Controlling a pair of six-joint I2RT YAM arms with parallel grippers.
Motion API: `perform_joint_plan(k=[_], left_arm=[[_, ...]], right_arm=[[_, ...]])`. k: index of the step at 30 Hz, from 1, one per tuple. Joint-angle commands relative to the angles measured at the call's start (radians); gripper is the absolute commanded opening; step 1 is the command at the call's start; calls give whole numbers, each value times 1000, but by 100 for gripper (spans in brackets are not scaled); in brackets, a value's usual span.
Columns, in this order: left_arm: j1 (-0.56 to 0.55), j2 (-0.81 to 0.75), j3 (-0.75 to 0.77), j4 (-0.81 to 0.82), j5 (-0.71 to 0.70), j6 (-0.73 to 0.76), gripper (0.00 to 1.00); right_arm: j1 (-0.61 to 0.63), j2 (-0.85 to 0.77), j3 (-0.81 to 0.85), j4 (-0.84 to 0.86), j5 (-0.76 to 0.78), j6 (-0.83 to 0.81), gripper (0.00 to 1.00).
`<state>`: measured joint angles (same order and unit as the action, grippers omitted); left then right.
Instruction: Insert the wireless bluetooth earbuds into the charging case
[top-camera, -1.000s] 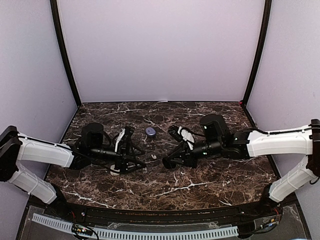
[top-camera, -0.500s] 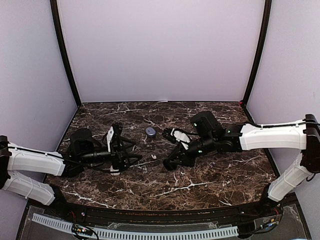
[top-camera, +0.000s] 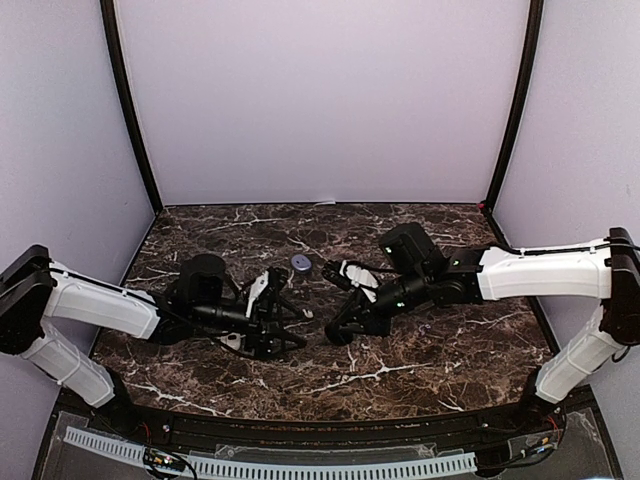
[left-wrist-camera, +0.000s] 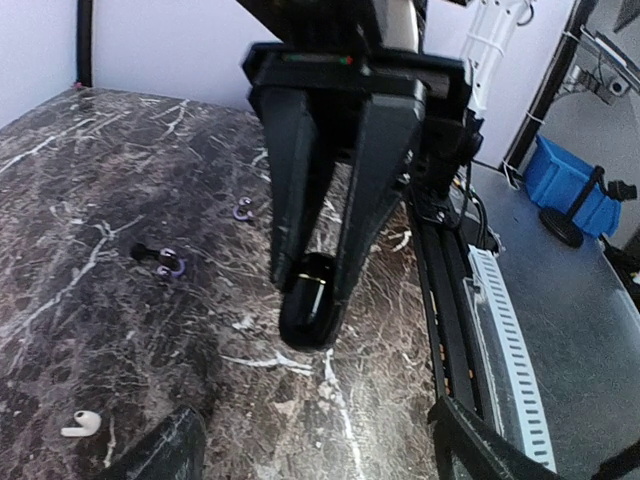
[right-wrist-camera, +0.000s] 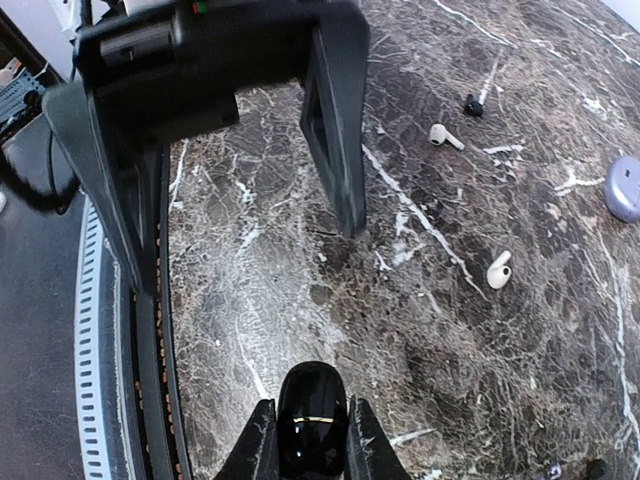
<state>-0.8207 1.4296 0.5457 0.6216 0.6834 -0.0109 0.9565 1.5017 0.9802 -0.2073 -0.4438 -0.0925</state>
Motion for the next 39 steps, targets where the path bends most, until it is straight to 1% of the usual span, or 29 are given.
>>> perform_joint_plan(k=[1, 8, 12, 15, 17, 22, 24, 27, 32, 39], left_arm=[[-31, 67, 37, 32, 63, 60, 89], [-58, 155, 89, 92, 108, 40, 87], [-66, 169, 65, 167, 113, 33, 86], [-66, 178, 30, 259, 168, 32, 84], [-66, 182, 20, 295, 179, 26, 83], [-66, 189, 32, 286, 183, 25, 81], [-66, 191, 32, 285, 184, 25, 78], [-66, 196, 38, 279, 186, 28, 69], [-66, 206, 50, 271, 197, 22, 60], [-67, 214, 61, 241, 182, 25, 55]], right_arm=[[25, 12, 28, 59, -56, -20, 1], [54, -1, -4, 134, -51, -10, 1], [62, -20, -32, 176, -46, 0, 1], [64, -29, -44, 190, -41, 1, 1], [64, -28, -42, 188, -38, -2, 1], [66, -26, -36, 182, -36, -4, 1], [68, -26, -37, 181, -36, -5, 1], [70, -25, -33, 177, -35, -9, 1], [72, -25, -28, 172, -35, -10, 1], [74, -30, -28, 172, -33, -11, 1]])
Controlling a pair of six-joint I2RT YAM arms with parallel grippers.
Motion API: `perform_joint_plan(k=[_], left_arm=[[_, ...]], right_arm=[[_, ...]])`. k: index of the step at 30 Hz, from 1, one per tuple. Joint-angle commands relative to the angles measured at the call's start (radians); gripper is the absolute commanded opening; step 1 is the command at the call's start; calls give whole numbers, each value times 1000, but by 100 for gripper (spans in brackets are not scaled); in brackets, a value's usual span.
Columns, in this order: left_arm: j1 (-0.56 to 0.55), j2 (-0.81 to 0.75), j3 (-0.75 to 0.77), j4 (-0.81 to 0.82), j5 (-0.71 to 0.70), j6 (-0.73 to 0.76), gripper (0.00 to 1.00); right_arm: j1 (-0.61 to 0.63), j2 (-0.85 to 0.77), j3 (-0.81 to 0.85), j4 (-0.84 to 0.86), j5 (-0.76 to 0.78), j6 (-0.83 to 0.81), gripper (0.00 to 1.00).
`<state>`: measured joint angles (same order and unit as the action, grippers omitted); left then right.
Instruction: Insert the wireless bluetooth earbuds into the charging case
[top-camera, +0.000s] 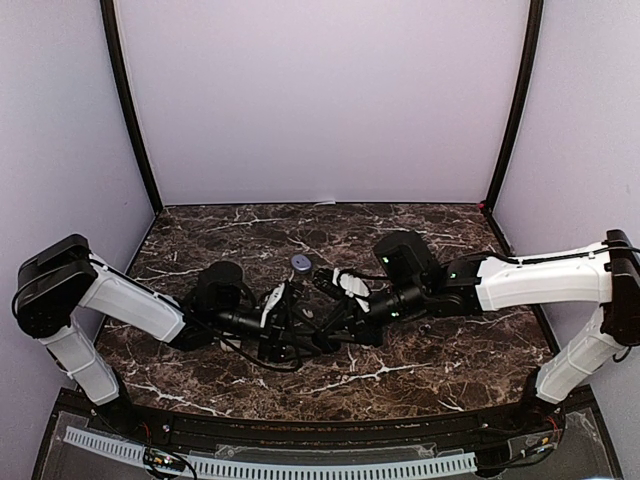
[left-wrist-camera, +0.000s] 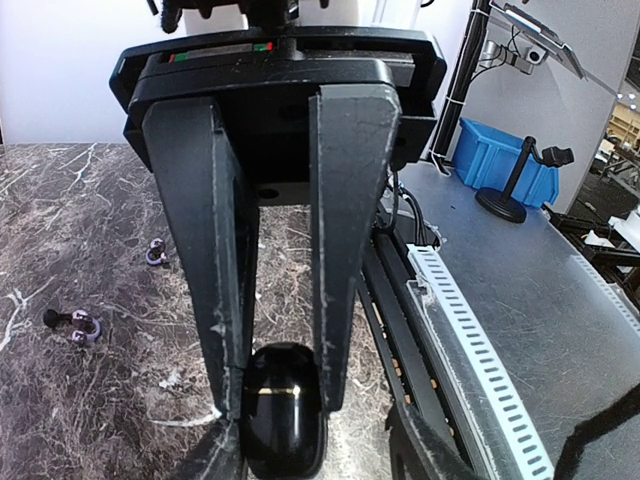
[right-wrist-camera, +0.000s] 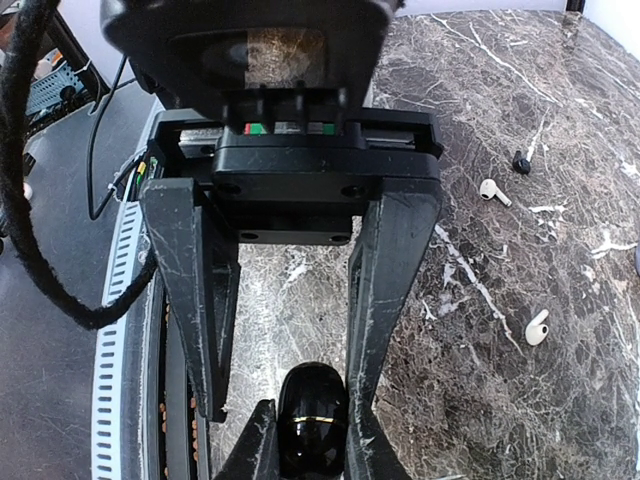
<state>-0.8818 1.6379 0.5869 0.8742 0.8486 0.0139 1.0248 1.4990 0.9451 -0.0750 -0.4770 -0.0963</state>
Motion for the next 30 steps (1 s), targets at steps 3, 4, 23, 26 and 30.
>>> perform_joint_plan(k=[3, 4, 23, 26, 30], left_arm=[[-6, 8, 22, -26, -12, 1, 58], [-6, 8, 20, -27, -19, 1, 59], [-6, -9, 3, 25, -38, -15, 34], [-6, -14, -7, 39, -37, -17, 32], [-6, -25, -13, 37, -61, -17, 30]], right_arm=[[6, -27, 7, 41, 1, -6, 1], [6, -29, 6, 41, 1, -8, 1], [6, -31, 0, 51, -2, -7, 2], [6, -38, -11, 55, 9, -6, 5], [6, -50, -27, 60, 33, -5, 13]])
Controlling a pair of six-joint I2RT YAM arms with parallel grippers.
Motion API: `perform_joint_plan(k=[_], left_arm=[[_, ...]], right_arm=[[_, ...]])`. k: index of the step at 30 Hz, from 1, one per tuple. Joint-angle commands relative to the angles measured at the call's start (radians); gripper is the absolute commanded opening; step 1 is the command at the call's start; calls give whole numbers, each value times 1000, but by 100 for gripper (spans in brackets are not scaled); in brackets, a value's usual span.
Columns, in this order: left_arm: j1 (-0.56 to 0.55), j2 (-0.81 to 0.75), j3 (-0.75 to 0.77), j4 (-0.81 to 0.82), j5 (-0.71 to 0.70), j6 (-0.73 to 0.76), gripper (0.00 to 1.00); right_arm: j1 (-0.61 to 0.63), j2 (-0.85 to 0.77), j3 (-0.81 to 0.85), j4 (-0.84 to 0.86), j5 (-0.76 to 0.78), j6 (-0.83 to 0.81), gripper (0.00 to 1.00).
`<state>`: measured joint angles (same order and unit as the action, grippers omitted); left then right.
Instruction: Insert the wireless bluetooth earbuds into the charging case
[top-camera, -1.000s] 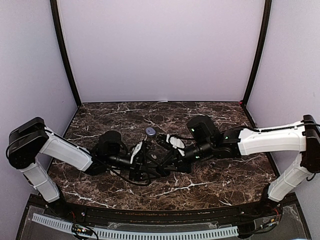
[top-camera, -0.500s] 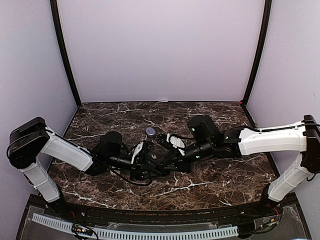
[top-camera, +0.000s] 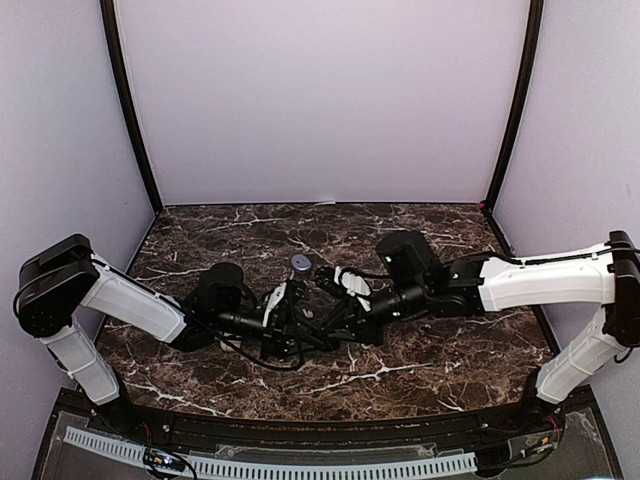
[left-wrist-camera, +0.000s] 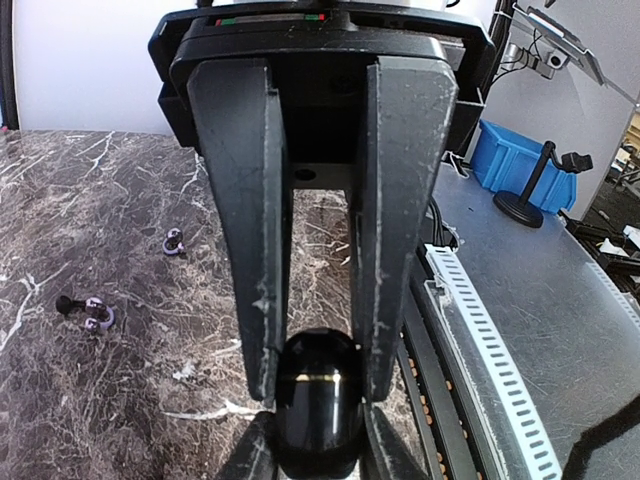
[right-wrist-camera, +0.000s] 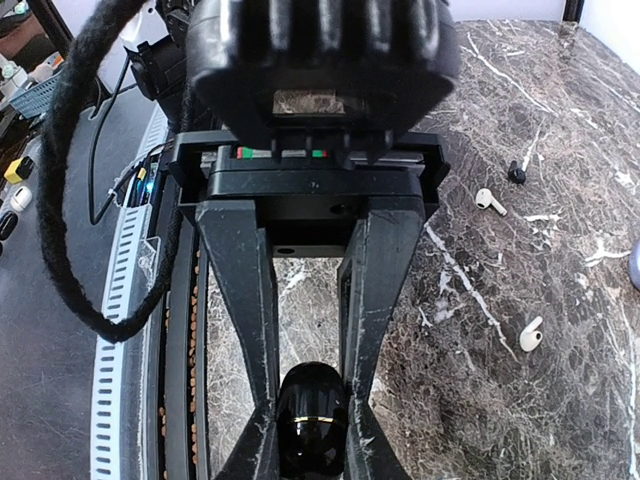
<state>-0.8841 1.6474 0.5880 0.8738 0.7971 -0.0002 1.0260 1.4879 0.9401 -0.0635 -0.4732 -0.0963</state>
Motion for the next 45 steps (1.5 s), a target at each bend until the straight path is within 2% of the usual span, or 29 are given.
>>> perform_joint_plan(k=[1, 6, 22, 38, 45], left_arm=[[-5, -38, -16, 36, -17, -2, 30], [-4, -57, -34, 49, -9, -6, 30], [-4, -111, -85, 72, -19, -30, 28], [-3, -148, -131, 112, -50, -74, 28], [-3, -156, -135, 119, -53, -73, 27]], right_arm=[[5, -40, -26, 48, 38, -5, 15], [3, -52, -44, 41, 96, -7, 24], [-70, -137, -112, 62, 240, 21, 24], [-83, -202, -182, 160, 215, 62, 27], [-83, -215, -212, 205, 175, 76, 40]])
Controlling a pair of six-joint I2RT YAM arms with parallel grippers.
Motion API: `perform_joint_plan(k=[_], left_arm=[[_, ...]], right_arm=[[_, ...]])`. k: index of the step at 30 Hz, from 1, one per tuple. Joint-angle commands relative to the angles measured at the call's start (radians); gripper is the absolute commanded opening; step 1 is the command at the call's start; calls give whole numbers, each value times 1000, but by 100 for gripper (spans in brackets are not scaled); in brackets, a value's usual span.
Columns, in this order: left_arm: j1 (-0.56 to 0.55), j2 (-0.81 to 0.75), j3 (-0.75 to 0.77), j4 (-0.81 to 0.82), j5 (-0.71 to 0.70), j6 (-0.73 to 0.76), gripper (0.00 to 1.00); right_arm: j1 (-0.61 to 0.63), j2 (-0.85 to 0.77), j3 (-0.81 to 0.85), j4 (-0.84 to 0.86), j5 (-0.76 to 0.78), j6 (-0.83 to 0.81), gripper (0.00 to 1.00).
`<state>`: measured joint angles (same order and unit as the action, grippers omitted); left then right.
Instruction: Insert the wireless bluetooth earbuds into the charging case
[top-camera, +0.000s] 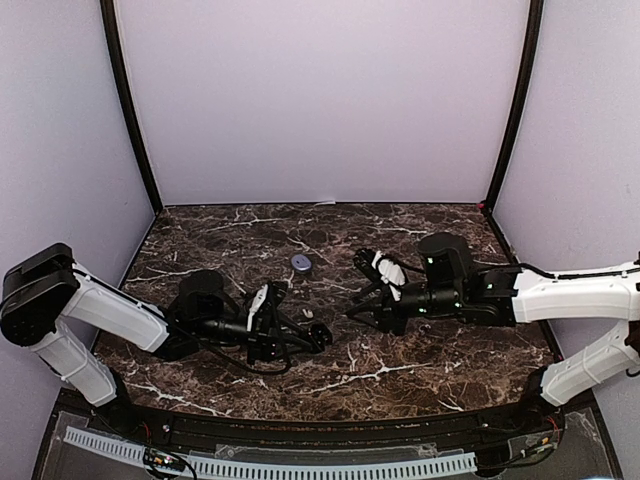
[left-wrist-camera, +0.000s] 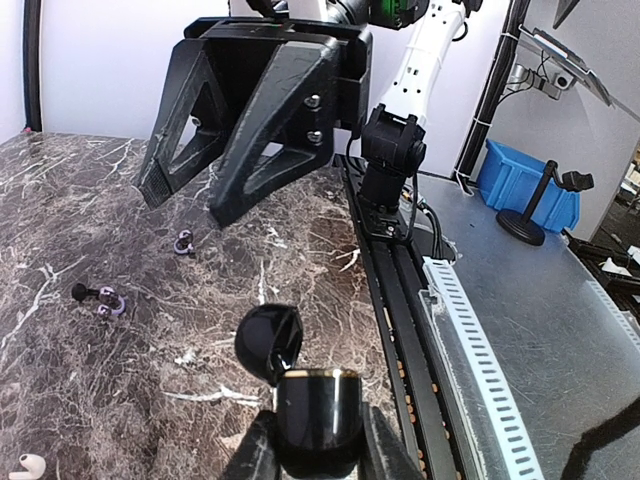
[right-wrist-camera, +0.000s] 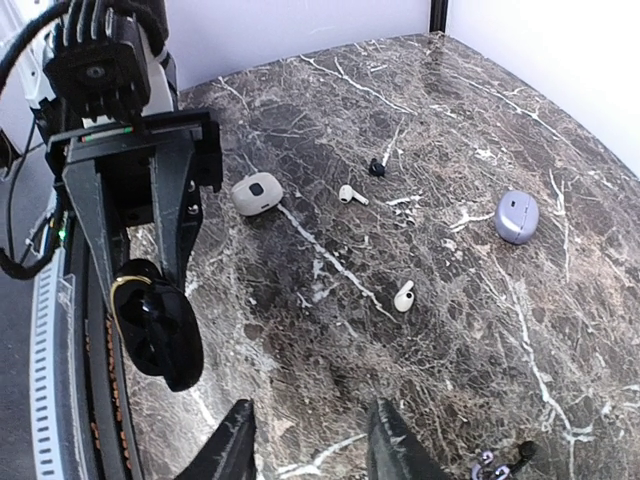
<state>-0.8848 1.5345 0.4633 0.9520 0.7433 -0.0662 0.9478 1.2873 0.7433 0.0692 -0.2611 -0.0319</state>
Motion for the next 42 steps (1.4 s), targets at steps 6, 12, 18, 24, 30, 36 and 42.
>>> perform_joint_plan(k=[6, 12, 18, 24, 30, 36, 42], left_arm=[[-3, -47, -6, 34, 3, -2, 27], [-2, -48, 3, 20, 9, 3, 27], [-3, -57, -5, 31, 13, 3, 27], [-2, -94, -31, 39, -42, 9, 27], [13, -136, -86, 86, -105, -49, 26], [105, -143, -157, 235, -34, -201, 26], [183, -171, -212, 341, -16, -297, 26]], right_arm=[[1, 32, 3, 43, -167, -28, 61], [37, 87, 38, 48, -196, -49, 68], [45, 115, 55, 84, -196, -23, 63], [44, 86, 22, 103, -101, 8, 60], [20, 37, -26, 134, -7, 57, 56], [-7, 3, -60, 173, 54, 106, 53], [-15, 10, -74, 195, 162, 168, 53]])
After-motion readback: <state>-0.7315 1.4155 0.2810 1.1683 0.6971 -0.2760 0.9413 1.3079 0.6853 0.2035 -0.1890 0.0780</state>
